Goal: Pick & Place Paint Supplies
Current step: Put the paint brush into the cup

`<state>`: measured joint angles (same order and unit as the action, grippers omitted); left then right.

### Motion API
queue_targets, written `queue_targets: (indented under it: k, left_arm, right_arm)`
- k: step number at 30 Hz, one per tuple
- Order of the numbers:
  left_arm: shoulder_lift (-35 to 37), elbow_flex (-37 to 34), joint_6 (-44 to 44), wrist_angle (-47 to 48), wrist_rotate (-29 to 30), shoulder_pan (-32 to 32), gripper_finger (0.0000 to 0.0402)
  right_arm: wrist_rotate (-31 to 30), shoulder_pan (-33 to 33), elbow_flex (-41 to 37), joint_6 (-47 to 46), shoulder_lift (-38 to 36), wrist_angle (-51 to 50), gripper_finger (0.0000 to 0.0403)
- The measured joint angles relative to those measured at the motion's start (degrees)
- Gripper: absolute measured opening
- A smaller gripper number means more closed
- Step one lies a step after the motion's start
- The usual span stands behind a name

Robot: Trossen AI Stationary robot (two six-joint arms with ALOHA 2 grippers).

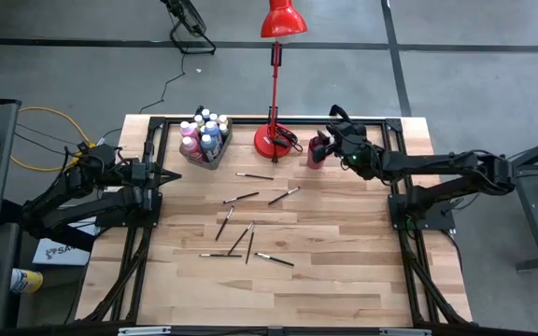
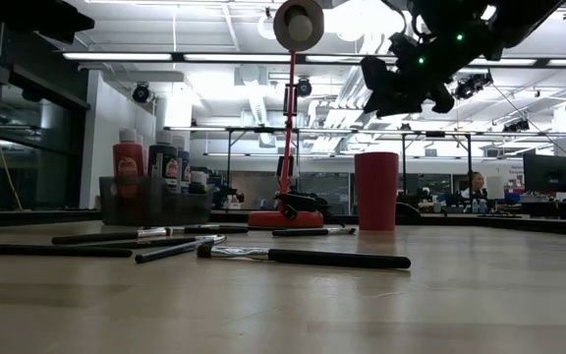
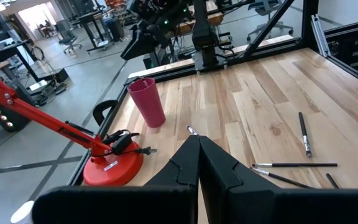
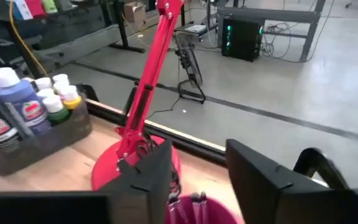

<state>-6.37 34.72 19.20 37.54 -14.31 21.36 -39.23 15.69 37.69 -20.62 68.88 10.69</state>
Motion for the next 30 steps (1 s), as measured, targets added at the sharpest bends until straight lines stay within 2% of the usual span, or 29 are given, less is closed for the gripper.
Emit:
queue_targets:
  k: [3,6,10,13,15,20,22,27,30]
  left_arm:
    - [0.0,0.0,0.0,0.0,0.0,0.0,0.0]
    - [0.0,0.0,0.0,0.0,0.0,0.0,0.0]
    - [0.0,0.0,0.0,0.0,0.0,0.0,0.0]
    - [0.0,0.0,0.0,0.0,0.0,0.0,0.0]
    - [0.0,0.0,0.0,0.0,0.0,0.0,0.0]
    - [0.0,0.0,0.0,0.0,0.0,0.0,0.0]
    - [0.0,0.0,0.0,0.0,0.0,0.0,0.0]
    - [0.0,0.0,0.0,0.0,0.0,0.0,0.0]
    - [0.0,0.0,0.0,0.0,0.0,0.0,0.0]
  right_arm:
    - [0.5,-2.5,0.8,-4.5,-1.4,-3.9,0.0179]
    - [4.0,-4.5,4.6,-14.7,-2.0,-13.9,0.0193]
    - [14.7,-5.5,10.5,-33.8,-1.8,-28.2,0.0195]
    - [23.0,-6.1,12.8,-43.3,-0.2,-33.5,0.0191]
    - [28.9,-6.9,13.4,-43.8,1.6,-33.7,0.0187]
    - [45.1,-8.5,15.2,-28.1,7.2,-32.5,0.0186]
    - [49.1,-8.7,16.1,-29.4,8.8,-32.5,0.0184]
    - [48.1,-8.2,16.9,-53.9,11.5,-32.0,0.0174]
    - [45.7,-8.9,16.8,-58.6,13.5,-29.4,0.0168]
